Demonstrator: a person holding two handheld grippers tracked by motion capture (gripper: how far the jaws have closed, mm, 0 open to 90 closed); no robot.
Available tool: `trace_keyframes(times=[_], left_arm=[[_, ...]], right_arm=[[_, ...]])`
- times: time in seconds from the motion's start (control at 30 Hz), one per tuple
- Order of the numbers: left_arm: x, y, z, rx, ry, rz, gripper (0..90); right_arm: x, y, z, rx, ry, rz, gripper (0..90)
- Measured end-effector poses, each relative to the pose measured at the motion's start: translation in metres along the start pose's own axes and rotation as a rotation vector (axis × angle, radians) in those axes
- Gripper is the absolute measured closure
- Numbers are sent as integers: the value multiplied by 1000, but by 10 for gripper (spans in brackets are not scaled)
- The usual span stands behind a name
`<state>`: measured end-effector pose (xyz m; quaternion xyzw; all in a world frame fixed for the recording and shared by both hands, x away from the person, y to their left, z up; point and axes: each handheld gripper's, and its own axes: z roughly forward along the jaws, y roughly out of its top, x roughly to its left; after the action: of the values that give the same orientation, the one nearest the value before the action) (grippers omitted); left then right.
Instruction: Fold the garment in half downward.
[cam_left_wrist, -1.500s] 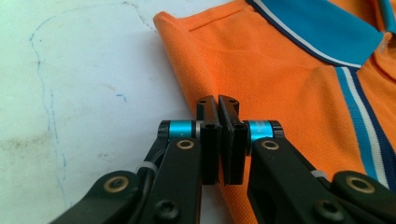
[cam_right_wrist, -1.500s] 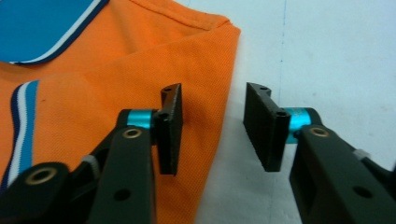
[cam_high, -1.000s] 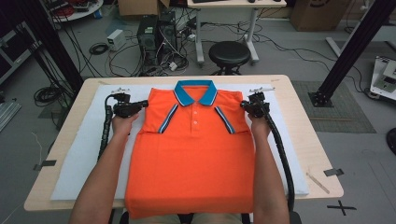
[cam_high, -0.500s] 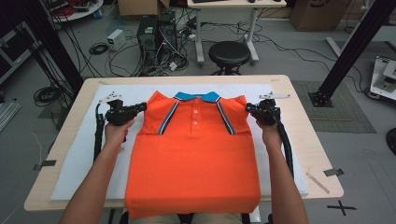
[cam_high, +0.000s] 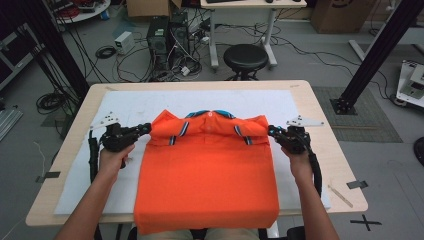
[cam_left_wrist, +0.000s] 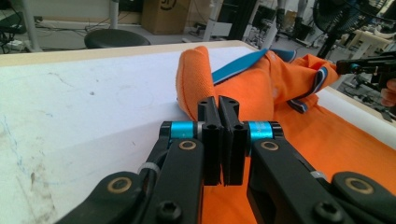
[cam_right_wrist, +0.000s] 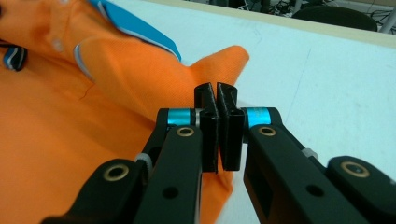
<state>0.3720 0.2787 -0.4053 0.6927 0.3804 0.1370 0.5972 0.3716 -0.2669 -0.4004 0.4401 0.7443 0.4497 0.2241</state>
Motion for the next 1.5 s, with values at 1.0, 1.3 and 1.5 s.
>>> trace_keyframes(times=[1.0, 1.3, 1.5], left_arm=[[-27, -63, -52, 254, -78, 42, 879], [-30, -70, -51, 342, -105, 60, 878], [-13, -60, -56, 252, -32, -67, 507]], right_arm=[[31, -64, -57, 187, 93, -69, 891], [35, -76, -57, 247, 104, -68, 890], [27, -66, -59, 191, 100, 11, 629]])
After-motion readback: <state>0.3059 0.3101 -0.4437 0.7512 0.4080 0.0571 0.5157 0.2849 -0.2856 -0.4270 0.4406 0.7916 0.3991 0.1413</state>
